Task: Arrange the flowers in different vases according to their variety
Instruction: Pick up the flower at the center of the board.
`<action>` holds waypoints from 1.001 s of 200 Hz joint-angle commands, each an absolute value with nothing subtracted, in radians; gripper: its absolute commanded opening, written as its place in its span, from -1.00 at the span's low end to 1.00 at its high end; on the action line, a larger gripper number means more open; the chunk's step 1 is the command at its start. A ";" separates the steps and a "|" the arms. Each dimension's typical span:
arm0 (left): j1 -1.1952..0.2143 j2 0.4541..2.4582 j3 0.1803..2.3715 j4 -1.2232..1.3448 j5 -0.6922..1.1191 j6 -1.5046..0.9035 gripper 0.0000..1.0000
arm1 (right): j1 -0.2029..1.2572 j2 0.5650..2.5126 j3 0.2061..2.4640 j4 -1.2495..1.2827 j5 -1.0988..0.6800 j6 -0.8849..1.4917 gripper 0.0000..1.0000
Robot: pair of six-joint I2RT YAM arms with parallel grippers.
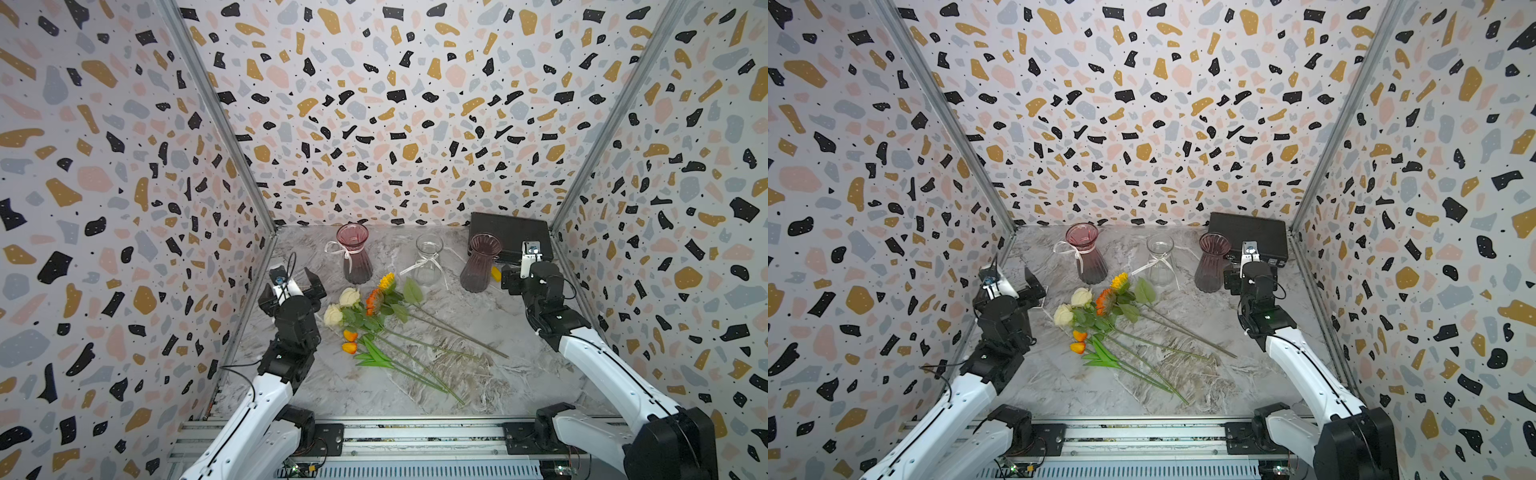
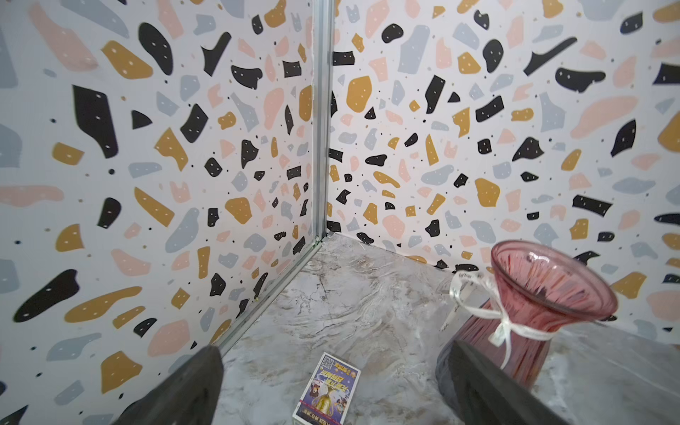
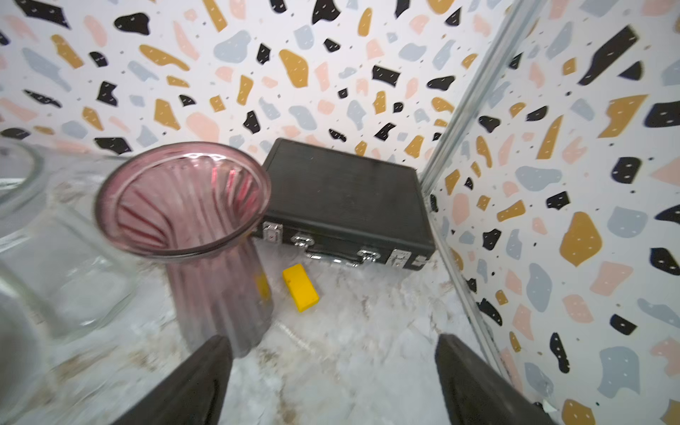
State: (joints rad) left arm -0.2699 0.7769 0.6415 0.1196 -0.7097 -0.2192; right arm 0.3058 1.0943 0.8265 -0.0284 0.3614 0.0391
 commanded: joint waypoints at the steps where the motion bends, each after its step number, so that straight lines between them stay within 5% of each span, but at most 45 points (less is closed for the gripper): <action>1: -0.274 0.814 0.848 -0.396 -0.666 -0.365 0.99 | 0.376 1.105 0.938 -0.445 0.282 0.091 0.89; 85: -0.274 0.798 1.126 -1.010 -0.225 -0.386 0.99 | 0.732 1.486 1.441 -1.044 0.196 -0.045 0.91; 170: -0.273 0.785 1.054 -1.003 -0.072 -0.392 0.99 | 0.738 1.776 1.525 -0.974 -0.002 -0.150 0.67; 200: -0.274 0.779 1.001 -0.948 -0.048 -0.395 0.99 | 0.739 1.893 1.590 -0.959 0.059 -0.180 0.63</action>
State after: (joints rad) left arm -0.2707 0.7853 1.0409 -1.0077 -0.0799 -0.3893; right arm 0.7372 1.8435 1.5227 -0.9630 0.0364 -0.1398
